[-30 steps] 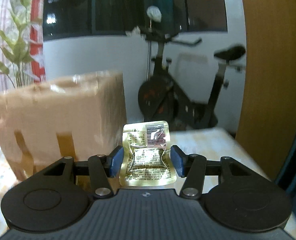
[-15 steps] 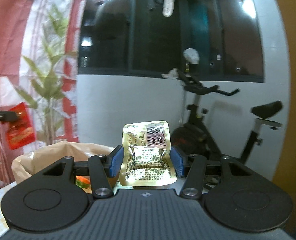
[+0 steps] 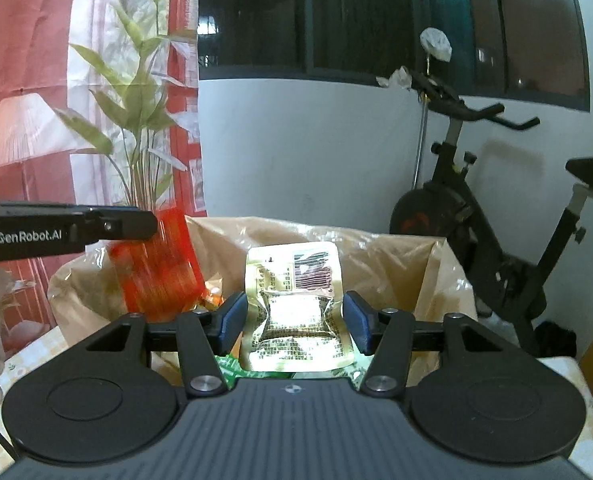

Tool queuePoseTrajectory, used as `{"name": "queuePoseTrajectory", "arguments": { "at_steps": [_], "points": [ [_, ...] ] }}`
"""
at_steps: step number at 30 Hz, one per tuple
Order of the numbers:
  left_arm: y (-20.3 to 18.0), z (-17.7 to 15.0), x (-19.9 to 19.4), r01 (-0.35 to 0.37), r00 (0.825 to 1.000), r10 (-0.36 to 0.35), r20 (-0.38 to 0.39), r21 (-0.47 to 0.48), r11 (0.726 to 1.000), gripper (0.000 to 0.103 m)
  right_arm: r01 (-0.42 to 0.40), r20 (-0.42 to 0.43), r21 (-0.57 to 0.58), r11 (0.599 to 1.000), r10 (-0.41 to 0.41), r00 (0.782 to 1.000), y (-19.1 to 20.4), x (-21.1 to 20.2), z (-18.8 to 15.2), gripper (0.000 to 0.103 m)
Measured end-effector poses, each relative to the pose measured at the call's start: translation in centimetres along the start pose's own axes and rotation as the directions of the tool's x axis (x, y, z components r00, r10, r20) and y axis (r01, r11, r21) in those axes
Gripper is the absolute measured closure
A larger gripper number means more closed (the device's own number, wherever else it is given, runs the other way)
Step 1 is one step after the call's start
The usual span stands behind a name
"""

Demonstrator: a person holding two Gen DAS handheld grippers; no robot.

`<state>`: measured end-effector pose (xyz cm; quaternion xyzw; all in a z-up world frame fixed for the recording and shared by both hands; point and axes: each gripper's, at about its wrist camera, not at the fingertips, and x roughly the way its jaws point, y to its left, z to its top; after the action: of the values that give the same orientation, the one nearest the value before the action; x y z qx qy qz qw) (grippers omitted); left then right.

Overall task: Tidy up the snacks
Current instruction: 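Open both tools to drop the packet and sachet into the box, then move left tool to white blue-print packet while right tool moves to panda bread bun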

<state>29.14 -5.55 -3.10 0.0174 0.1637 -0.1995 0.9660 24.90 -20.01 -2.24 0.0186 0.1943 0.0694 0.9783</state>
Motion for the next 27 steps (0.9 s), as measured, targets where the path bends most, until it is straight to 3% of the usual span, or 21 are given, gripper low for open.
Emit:
{"name": "queuePoseTrajectory", "arguments": {
  "at_steps": [2,9,16,27],
  "points": [
    [0.4,-0.1,-0.4,-0.006,1.000,0.006,0.001,-0.011,1.000,0.057,0.009,-0.001,0.006,1.000,-0.009,1.000,-0.1,-0.4,-0.2,0.045],
    [0.8,-0.3,-2.5,0.001,1.000,-0.001,0.004,-0.009,1.000,0.049,0.018,0.032,0.026,0.999,-0.019,0.999,0.3,-2.2,-0.8,0.042],
    [1.2,-1.1,-5.3,0.000,1.000,0.000,-0.002,-0.024,1.000,0.047,0.029,0.086,0.064,0.998,-0.034,0.996,0.6,-5.1,-1.7,0.042],
    [1.5,-3.7,-8.7,-0.034,0.999,0.033,-0.021,-0.079,0.996,0.047,0.043,0.092,0.094,0.995,-0.051,0.994,1.4,-7.7,-4.1,0.042]
  ]
}}
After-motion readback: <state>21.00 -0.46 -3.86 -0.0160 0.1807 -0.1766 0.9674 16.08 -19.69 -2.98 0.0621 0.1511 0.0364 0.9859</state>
